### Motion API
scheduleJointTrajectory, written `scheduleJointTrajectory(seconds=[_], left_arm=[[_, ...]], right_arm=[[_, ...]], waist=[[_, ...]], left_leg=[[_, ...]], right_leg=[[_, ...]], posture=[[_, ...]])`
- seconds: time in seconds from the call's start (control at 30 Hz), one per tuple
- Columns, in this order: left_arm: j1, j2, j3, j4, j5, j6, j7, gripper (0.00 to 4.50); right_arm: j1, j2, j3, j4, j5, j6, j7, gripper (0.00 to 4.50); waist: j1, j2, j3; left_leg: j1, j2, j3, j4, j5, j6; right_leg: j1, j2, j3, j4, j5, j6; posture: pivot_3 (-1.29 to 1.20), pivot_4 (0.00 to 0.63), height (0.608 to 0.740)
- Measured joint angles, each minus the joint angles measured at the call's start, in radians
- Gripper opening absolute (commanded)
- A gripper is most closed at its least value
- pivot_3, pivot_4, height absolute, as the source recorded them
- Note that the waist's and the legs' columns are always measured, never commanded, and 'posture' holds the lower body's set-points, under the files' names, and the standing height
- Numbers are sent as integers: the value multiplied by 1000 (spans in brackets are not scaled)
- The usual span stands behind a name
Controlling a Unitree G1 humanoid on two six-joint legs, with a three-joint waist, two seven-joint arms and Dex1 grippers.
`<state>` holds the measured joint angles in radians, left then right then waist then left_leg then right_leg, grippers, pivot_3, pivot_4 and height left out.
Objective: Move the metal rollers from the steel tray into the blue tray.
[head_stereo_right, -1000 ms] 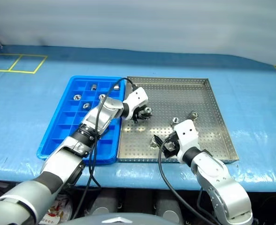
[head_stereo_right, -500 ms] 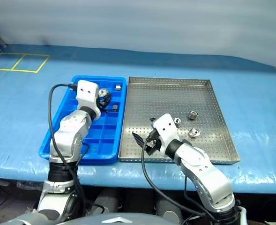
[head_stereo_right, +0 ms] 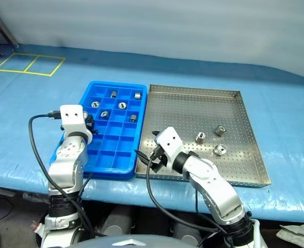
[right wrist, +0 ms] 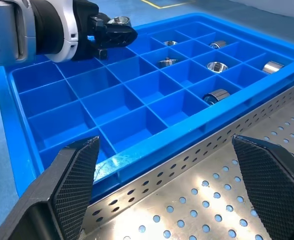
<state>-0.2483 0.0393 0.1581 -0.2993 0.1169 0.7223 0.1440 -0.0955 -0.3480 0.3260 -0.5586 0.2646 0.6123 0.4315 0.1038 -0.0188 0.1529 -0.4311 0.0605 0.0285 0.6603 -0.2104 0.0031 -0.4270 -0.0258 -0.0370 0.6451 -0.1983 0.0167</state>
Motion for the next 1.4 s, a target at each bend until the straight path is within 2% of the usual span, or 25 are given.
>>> scheduleJointTrajectory(seconds=[0.13,0.4,0.5,0.6,0.73,0.87,1.03,1.23,1.4], left_arm=[[2,-18,18,-1,-7,74,18,1787],[-18,-32,23,-3,-20,124,23,4425],[-62,-25,16,-3,-48,100,-14,4467],[-121,24,-44,-3,-107,69,-150,4467],[-208,163,-240,18,-209,51,-458,4467],[-262,235,-402,93,-251,-5,-685,4467],[-337,332,-548,181,-253,-63,-919,4467],[-383,398,-695,249,-231,-150,-1128,4467],[-400,403,-756,291,-196,-210,-1215,4467]], right_arm=[[3,1,0,0,-6,0,2,4500],[16,3,-10,-7,-9,0,-3,4500],[46,4,-34,-26,-6,1,-16,4500],[82,0,-71,-71,-2,6,-27,4500],[176,-27,-151,-137,9,20,-48,4500],[261,-46,-233,-185,15,35,-73,4500],[363,-56,-310,-262,17,58,-106,4500],[414,-53,-344,-293,17,73,-129,4500],[428,-43,-335,-293,16,74,-138,4500]], waist=[[1,0,0],[-2,0,0],[-2,0,0],[-1,0,0],[-6,0,0],[-30,1,0],[-44,2,0],[-61,2,0],[-66,2,0]], left_leg=[[0,0,0,0,0,0],[0,0,0,0,0,0],[-1,0,0,0,0,0],[-1,0,0,0,0,0],[-2,-1,0,0,0,0],[-1,0,2,-1,0,1],[0,1,1,-1,0,1],[0,0,2,-1,0,1],[0,0,1,-1,0,1]], right_leg=[[0,0,-1,0,0,0],[0,0,-1,0,0,0],[0,0,-1,0,0,-1],[0,0,-1,-1,0,-1],[-1,-1,0,-2,0,-1],[-1,0,1,-1,-1,-1],[-1,1,0,0,-2,-3],[-2,0,1,-1,-2,-3],[-2,0,1,0,-2,-3]], posture=[[266,150,740],[233,150,740],[217,150,740],[193,150,740],[155,150,740],[127,150,740],[97,150,740],[63,150,740],[49,150,740]])
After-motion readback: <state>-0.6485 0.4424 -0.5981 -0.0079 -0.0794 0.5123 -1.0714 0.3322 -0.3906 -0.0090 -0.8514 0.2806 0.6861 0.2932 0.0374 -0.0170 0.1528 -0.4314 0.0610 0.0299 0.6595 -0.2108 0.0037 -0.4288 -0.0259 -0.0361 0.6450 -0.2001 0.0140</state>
